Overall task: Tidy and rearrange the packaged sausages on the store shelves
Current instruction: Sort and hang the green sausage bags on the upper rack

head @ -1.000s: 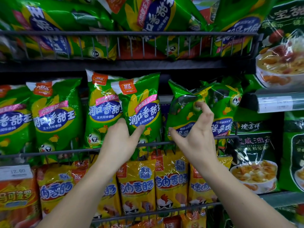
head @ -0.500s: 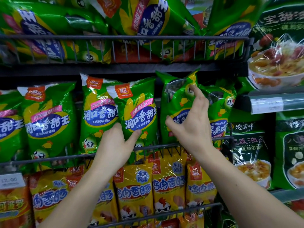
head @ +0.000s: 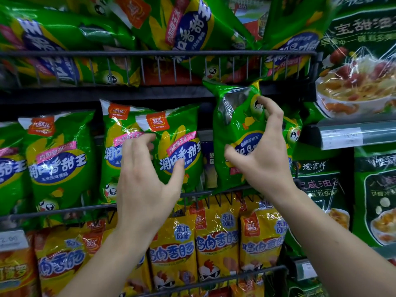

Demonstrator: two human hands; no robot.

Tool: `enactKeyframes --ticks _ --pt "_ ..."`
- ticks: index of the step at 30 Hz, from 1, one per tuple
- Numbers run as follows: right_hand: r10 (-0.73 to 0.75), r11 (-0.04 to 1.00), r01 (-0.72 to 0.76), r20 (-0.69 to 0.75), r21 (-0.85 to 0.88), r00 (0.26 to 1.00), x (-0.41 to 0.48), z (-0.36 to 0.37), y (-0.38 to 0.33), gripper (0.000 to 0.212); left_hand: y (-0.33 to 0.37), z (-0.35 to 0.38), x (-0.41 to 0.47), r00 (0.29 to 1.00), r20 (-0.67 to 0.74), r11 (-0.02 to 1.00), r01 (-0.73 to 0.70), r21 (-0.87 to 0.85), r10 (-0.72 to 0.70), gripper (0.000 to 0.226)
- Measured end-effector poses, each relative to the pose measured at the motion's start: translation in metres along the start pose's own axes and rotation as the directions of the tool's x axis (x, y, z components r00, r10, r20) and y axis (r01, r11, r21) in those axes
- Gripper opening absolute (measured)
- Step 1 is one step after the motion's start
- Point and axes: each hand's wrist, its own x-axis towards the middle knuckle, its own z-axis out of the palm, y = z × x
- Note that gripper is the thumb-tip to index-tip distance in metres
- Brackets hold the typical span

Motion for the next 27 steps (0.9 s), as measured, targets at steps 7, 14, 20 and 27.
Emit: enactKeyframes --ticks 7,14,20,27 --pt "-0.116 0.993 0.116 0.047 0.005 0.992 -0.007 -0.012 -0.002 0.094 0.033 -0.002 0.024 0.969 0.221 0.894 0.197 -0.402 -0.114 0.06" --pt "-0.259 0.966 0.257 0.22 0.037 0.941 -0.023 -0.012 -0.011 0.1 0.059 0.005 0.025 0.862 0.48 0.614 0.468 -0.635 -0.16 0.032" --pt "-0.198 0.978 0.209 0.296 -0.006 0.934 -0.031 -0.009 -0.011 0.104 0.055 0.009 0.014 0.889 0.399 0.559 0.453 -0.694 -0.226 0.024" --pt "-0.143 0.979 0.173 0.242 -0.106 0.96 -0.042 -0.011 -0.006 0.091 0.045 0.005 0.01 0.864 0.344 0.443 0.487 -0.753 -0.367 0.025"
